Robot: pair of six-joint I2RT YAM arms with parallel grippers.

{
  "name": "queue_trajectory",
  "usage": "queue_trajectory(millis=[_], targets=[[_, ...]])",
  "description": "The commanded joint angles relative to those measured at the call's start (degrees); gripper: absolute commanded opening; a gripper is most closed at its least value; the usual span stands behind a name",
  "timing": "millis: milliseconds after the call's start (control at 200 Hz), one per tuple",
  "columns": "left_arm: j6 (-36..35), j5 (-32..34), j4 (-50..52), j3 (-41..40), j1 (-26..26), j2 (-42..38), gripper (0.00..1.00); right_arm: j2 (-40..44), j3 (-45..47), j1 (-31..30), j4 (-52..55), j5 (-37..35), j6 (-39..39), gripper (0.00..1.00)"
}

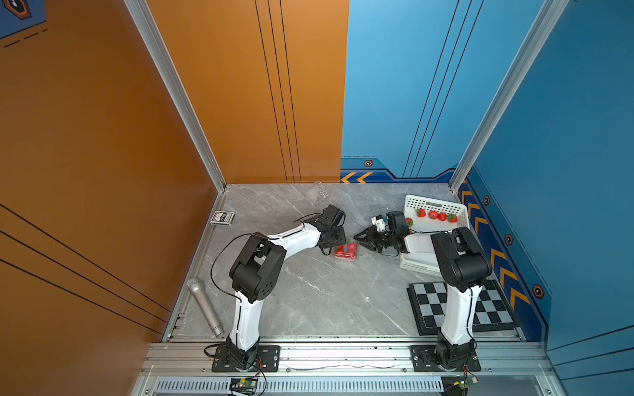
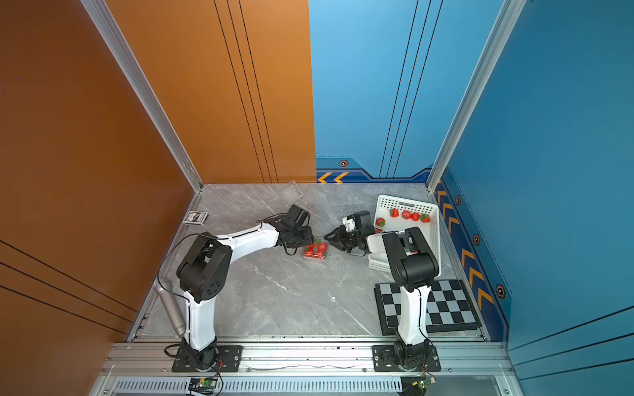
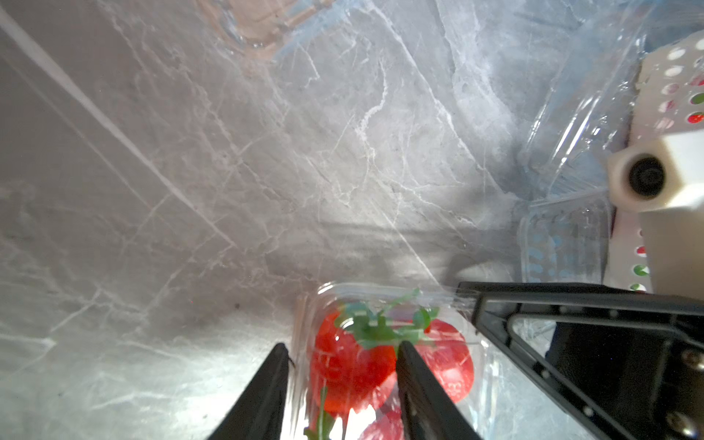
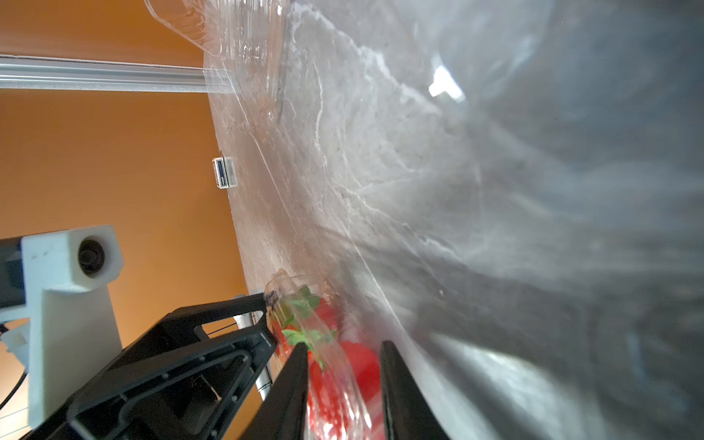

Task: Pack strawberries into containers
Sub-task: Close the packing box at the center of the board.

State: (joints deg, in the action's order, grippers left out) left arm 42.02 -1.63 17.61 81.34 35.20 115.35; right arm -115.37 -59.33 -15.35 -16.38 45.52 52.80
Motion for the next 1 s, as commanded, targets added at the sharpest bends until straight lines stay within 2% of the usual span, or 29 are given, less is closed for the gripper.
queue_trajectory(millis=[0, 155, 180, 245, 345, 586, 766, 996], targets=[[-0.98, -0.57, 2.35, -0.83, 0.06, 0.76, 0.48, 2.1, 1.41, 0.08, 0.76, 0.76, -0.26, 0.28], [-0.98, -0.61, 2.34, -0.91, 0.02, 0.67, 0.48, 2.96, 1.74, 0.21, 1.63, 0.79, -1.03, 0.26], [-1.02, -0.66, 2.35, -0.92, 0.04, 0.61, 0.48, 3.12, 1.77, 0.1, 1.75, 0.96, -1.07, 0.3], [-0.98, -0.6, 2.35, -1.01, 0.04, 0.41, 0.48, 3.73, 1.85, 0.32, 1.97, 1.11, -0.95, 0.46], [-1.06, -0.4, 2.26, -1.35, 0.08, -0.07, 0.48, 5.48, 2.57, 0.85, 2.65, 0.55, -0.94, 0.52], [-1.06, -0.23, 2.33, -2.04, 0.22, -1.1, 0.48, 9.46, 4.32, 1.39, 5.73, -0.19, -2.13, 0.55], [-1.02, 0.22, 2.26, -2.68, 0.3, -1.97, 0.48, 11.74, 4.78, 0.55, 11.89, -2.28, -5.42, 0.58], [-0.98, 0.4, 2.28, -3.03, 0.34, -2.58, 0.5, 11.63, 5.72, -0.44, 11.55, -2.54, -5.41, 0.58]])
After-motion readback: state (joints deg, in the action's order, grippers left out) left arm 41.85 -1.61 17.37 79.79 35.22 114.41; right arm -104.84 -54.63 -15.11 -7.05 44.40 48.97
